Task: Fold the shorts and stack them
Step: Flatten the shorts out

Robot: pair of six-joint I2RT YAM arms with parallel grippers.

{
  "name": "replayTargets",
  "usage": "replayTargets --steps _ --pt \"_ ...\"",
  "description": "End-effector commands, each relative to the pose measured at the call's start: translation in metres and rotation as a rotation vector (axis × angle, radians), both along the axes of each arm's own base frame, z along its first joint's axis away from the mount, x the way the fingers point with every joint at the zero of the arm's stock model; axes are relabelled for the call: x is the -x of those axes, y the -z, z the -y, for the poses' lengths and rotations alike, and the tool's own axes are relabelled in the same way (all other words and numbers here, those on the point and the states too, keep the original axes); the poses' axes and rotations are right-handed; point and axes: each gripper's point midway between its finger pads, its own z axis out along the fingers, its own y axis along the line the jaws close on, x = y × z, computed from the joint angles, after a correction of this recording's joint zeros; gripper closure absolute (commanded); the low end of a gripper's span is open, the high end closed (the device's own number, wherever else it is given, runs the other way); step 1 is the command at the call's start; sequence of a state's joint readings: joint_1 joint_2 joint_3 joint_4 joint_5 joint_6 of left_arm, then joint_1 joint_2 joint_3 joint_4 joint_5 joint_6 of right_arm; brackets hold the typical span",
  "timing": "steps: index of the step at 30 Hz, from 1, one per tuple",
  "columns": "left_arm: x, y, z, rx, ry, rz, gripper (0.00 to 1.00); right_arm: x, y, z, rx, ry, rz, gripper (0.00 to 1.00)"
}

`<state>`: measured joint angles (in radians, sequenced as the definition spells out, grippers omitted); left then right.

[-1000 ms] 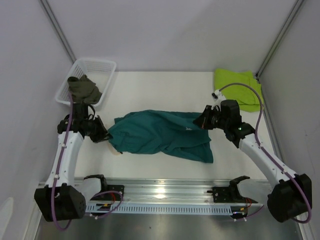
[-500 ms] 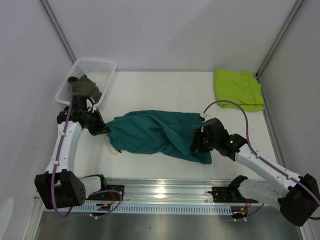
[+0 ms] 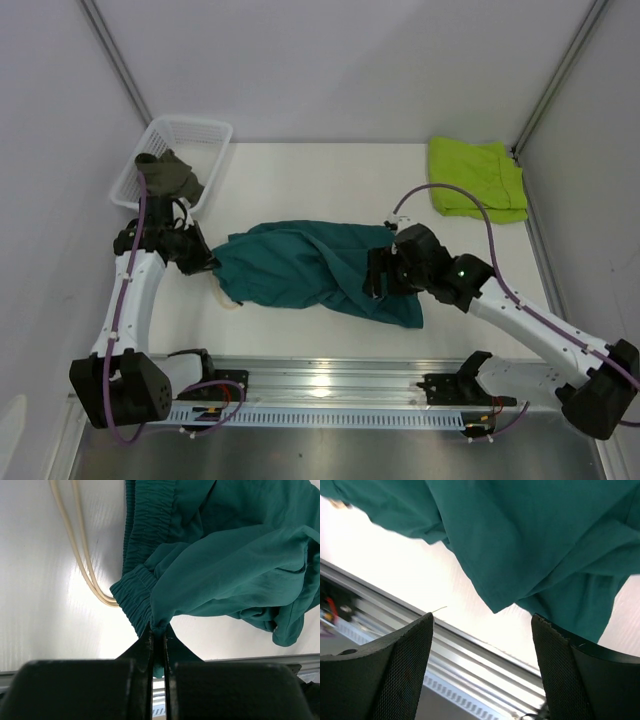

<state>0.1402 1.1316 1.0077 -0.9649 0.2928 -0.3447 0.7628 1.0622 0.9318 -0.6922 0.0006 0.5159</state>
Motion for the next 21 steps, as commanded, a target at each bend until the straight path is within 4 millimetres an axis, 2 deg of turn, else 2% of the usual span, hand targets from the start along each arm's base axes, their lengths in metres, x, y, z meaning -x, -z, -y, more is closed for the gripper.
replayTargets --steps 1,5,11,17,21 --pt "-0.004 -0.004 -0.003 -0.018 0.028 0.045 0.99 -0.009 0.001 -0.001 0.139 -0.129 0.097 0.19" --pt "-0.005 -0.009 -0.006 -0.035 0.035 0.058 0.99 -0.015 -0.005 -0.012 0.164 -0.248 0.170 0.19" --pt "-0.010 -0.016 -0.005 -0.036 0.049 0.086 0.99 -0.009 0.016 -0.005 0.347 -0.355 0.175 0.19" --pt "-0.013 -0.019 -0.004 -0.031 0.067 0.088 0.99 0.007 0.031 -0.018 0.400 -0.507 0.163 0.21" --pt "-0.013 -0.018 -0.003 -0.025 0.072 0.084 0.99 0.014 0.040 -0.021 0.419 -0.536 0.142 0.24"
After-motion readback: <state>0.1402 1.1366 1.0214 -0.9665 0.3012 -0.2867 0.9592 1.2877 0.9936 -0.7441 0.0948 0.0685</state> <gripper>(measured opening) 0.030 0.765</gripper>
